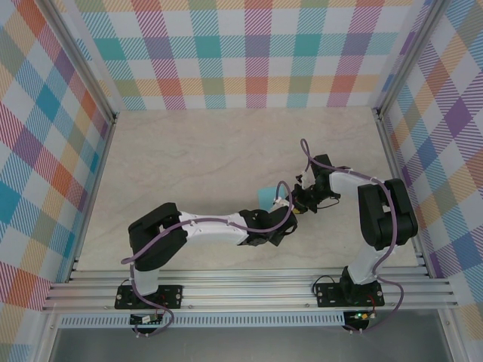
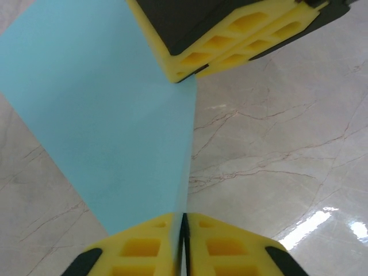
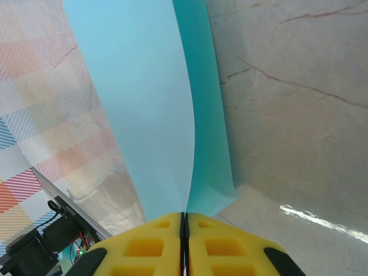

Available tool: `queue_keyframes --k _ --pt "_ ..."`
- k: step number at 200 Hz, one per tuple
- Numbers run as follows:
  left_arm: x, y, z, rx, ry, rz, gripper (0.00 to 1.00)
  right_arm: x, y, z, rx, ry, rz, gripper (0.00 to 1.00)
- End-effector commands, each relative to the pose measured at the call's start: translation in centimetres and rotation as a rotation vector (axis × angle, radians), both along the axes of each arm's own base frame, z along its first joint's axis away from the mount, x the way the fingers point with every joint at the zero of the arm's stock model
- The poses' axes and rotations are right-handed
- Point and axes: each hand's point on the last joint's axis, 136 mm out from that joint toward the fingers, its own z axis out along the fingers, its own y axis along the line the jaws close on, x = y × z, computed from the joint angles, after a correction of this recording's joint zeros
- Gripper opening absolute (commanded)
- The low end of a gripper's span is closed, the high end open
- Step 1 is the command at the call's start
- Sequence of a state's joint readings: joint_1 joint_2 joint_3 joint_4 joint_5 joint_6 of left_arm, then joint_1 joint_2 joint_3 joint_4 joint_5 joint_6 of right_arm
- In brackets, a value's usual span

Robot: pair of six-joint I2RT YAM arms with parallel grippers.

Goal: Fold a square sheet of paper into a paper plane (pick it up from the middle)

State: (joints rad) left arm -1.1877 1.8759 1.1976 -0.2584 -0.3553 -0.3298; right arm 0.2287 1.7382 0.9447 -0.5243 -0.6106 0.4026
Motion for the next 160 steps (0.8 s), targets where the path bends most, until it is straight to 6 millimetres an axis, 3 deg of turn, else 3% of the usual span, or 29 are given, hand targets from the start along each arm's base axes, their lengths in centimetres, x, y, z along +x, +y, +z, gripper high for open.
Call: queue_keyframes --k 1,60,75,99,160 --pt "0.0 -0.3 1.5 -0.084 0.017 -0.001 0.06 -0.2 -0.1 0.6 0.008 -0.013 0.016 0.13" --pt "-0.7 -0.3 0.8 -0.291 0.230 -0.085 0.01 0.9 -1.9 2.5 -0.117 -0.123 -0.021 0.36" --pt "-1.0 -0.3 0.7 -0.316 0.257 -0.100 0.01 1.4 -1.3 3.3 -0.077 -0.149 -0.022 0.34" --pt "-1.1 -0.1 0.7 -0.341 0.291 -0.106 0.02 1.9 0.3 3.7 0.022 -0.137 -0.006 0.22" --pt "-0.7 0.4 0.6 -0.379 0.339 -0.096 0.02 3.5 2.5 1.7 0.053 -0.082 0.063 0.17"
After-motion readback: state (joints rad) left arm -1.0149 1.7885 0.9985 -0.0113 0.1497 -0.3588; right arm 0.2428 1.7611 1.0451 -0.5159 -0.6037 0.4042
